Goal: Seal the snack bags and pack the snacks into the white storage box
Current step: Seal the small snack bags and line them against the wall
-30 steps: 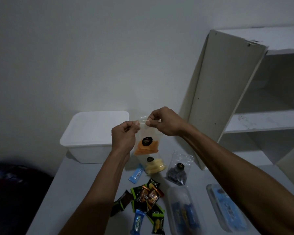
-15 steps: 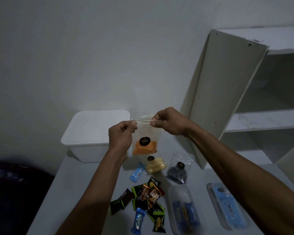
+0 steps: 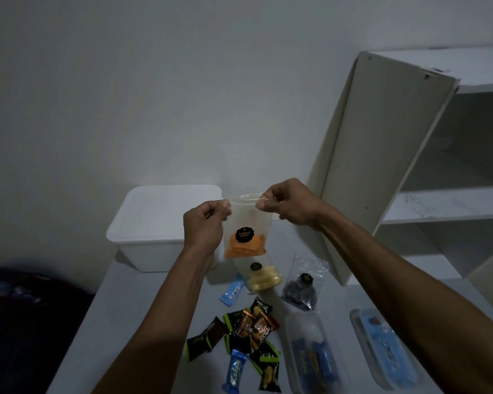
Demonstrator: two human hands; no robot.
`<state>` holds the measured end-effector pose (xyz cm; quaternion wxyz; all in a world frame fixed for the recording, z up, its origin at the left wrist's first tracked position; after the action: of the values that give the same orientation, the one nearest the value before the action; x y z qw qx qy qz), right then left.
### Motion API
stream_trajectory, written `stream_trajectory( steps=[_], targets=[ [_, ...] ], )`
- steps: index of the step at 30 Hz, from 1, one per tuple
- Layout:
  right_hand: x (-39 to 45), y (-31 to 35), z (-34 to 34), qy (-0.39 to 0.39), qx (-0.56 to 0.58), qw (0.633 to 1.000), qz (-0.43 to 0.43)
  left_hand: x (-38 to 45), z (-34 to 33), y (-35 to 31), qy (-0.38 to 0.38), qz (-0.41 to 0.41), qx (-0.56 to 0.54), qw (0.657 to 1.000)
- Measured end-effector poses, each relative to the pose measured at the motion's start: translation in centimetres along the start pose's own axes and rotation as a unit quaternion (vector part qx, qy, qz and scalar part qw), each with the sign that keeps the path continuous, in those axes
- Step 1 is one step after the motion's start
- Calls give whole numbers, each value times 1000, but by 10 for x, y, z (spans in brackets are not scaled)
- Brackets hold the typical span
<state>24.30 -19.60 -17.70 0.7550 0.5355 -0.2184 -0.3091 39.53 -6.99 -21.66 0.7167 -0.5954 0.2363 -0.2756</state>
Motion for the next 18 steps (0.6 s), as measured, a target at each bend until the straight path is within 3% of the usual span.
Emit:
stream_trajectory(
  steps=[18],
  targets=[
    [-2,-16,16,-22,98,995,-28,4,-4,-2,2,6,-15,1000]
  ],
)
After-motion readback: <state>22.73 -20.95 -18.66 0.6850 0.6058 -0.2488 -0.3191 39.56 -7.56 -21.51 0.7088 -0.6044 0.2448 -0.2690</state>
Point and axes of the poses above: each hand's wrist, its own x-axis towards the middle knuckle, its own z-axis out of the back of the hand, y = z × x, the point moved 9 cm from there along x, towards the middle knuckle, and after that the axes turned 13 degrees about x, right-handed, at the moved point
